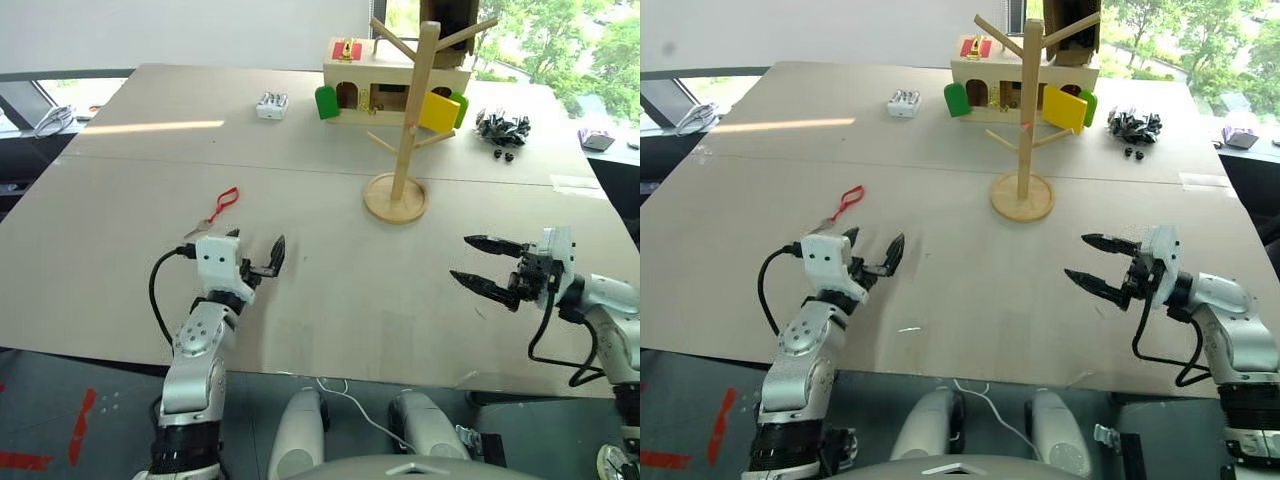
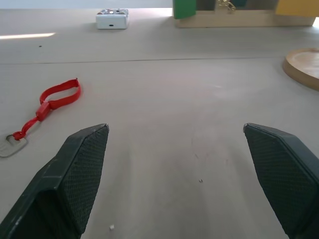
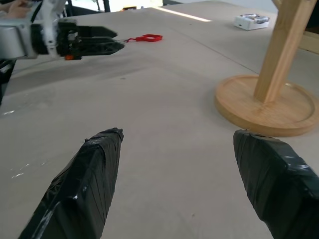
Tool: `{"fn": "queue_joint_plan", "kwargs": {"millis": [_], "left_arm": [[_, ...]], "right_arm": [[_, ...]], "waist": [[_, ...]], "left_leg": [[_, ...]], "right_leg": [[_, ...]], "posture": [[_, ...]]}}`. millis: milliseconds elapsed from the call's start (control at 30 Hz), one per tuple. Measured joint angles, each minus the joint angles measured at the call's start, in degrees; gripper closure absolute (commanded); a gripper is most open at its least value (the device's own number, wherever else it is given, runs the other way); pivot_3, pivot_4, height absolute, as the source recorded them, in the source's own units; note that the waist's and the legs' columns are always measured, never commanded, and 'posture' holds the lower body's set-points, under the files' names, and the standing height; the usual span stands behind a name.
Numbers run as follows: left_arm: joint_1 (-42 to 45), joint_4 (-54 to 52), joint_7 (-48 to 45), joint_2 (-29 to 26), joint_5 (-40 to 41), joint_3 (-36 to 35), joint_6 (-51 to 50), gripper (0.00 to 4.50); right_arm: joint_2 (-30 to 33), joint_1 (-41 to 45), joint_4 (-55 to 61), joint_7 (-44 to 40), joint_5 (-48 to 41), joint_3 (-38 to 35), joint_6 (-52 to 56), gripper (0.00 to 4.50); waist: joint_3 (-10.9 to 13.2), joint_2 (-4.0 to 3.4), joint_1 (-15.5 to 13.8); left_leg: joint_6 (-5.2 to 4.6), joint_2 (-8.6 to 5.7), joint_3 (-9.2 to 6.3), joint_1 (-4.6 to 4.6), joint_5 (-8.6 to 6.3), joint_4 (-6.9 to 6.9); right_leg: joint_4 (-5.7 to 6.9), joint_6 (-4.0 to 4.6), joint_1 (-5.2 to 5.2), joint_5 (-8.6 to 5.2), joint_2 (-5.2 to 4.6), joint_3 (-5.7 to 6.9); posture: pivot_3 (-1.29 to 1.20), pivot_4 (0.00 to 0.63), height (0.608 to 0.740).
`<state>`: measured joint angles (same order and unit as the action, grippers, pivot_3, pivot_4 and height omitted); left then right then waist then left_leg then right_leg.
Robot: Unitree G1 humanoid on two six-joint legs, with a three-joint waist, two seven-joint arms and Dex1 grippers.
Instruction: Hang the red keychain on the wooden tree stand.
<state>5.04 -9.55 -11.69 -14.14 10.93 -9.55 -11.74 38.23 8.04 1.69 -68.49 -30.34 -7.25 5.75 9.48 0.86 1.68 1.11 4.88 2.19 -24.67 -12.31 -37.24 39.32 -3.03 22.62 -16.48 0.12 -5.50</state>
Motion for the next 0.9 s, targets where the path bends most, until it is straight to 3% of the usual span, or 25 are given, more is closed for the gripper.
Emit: {"fn": "queue_joint_plan", "kwargs": {"millis": [267, 500, 900], "left_arm": [[11.3, 9.1, 2.4, -6.3, -0.6, -4.2, -5.5, 0.02], [20.5, 24.8, -9.7, -19.0, 0.6, -5.7, -5.9, 0.02], [29.4, 43.1, -22.9, -21.8, -1.3, 0.4, -5.1, 0.02]], "right_arm": [[0.0, 0.2, -0.5, -0.7, 2.7, 0.2, -2.7, 0.69], [-1.2, 0.4, -0.7, 0.3, 4.4, 0.7, -4.8, 0.69], [-2.0, 1.1, -0.9, 2.7, 5.2, 1.2, -5.9, 0.69]], "waist": [[0.0, 0.01, -0.1], [0.0, 0.04, 0.0], [0.0, 0.05, -0.9]], "left_leg": [[0.01, 0.00, -0.06, -0.06, 0.00, 0.04], [0.02, 0.00, -0.06, -0.04, 0.00, 0.05], [0.02, 0.00, -0.04, -0.07, 0.00, 0.04]], "right_leg": [[-0.04, 0.00, 0.01, 0.01, 0.00, 0.06], [0.00, 0.01, 0.05, 0.00, 0.00, 0.10], [0.01, 0.01, 0.06, 0.00, 0.00, 0.11]], "posture": [[0.00, 0.150, 0.735], [0.00, 0.150, 0.735], [0.00, 0.150, 0.735]]}}
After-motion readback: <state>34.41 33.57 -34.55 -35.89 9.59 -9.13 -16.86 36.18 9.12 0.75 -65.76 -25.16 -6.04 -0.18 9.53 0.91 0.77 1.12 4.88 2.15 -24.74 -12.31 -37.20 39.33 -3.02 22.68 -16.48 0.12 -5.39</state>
